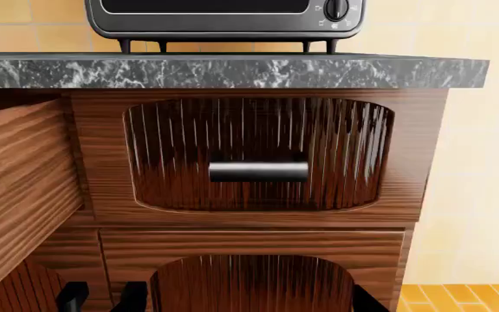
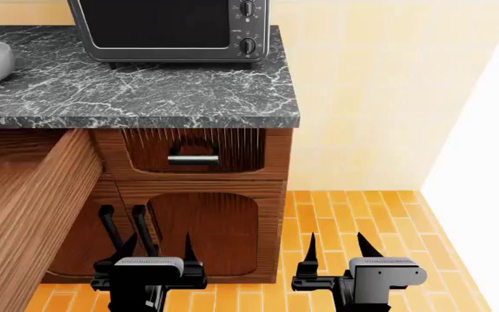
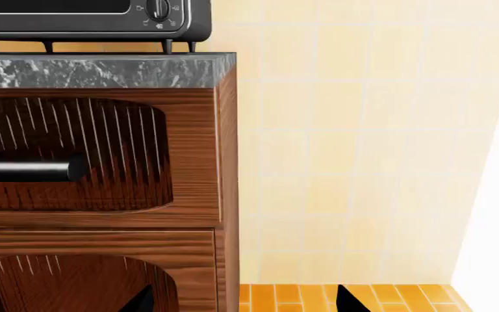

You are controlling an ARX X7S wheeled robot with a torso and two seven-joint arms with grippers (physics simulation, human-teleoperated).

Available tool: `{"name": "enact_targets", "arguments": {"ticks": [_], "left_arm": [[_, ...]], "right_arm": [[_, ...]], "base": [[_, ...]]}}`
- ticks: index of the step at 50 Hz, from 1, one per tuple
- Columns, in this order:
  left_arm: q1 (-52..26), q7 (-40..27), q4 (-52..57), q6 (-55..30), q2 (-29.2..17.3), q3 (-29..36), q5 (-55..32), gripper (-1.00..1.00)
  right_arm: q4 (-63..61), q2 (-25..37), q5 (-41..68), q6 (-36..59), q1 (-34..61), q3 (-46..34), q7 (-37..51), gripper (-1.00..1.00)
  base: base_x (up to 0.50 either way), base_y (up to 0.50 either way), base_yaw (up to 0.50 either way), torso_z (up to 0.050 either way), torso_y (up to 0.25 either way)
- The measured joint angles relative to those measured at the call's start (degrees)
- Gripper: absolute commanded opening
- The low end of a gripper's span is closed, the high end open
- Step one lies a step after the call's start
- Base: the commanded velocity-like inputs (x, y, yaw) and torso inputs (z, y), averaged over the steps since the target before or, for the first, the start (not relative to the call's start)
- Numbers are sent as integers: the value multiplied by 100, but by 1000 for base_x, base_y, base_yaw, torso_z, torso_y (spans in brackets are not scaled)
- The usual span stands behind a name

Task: Place the bar in the bowl and close the drawer.

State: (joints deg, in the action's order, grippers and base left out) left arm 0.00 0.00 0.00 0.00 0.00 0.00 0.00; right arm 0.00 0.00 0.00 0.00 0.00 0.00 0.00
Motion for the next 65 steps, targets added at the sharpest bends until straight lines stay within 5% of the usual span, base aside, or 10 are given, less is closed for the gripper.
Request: {"name": "enact_targets", "arguments": {"ticks": [27,54,65], "left_arm": [[94,-354,722,-460,-356,292,-347,100],[-206,-867,4626,-4328,-897,-211,-1507,100],[-403,-1098,5443,-5223,-958,-530,-1876,100]], "right_arm": [[-673,339,305,489,-92,-284,474,100],[-4330,850,873,4389,178,121,1014,100],[-5093,924,1069,5442,434,417,1172,100]], "base": [[0,0,0,29,0],[0,7,0,50,0],[-4,487,0,0,0]]}}
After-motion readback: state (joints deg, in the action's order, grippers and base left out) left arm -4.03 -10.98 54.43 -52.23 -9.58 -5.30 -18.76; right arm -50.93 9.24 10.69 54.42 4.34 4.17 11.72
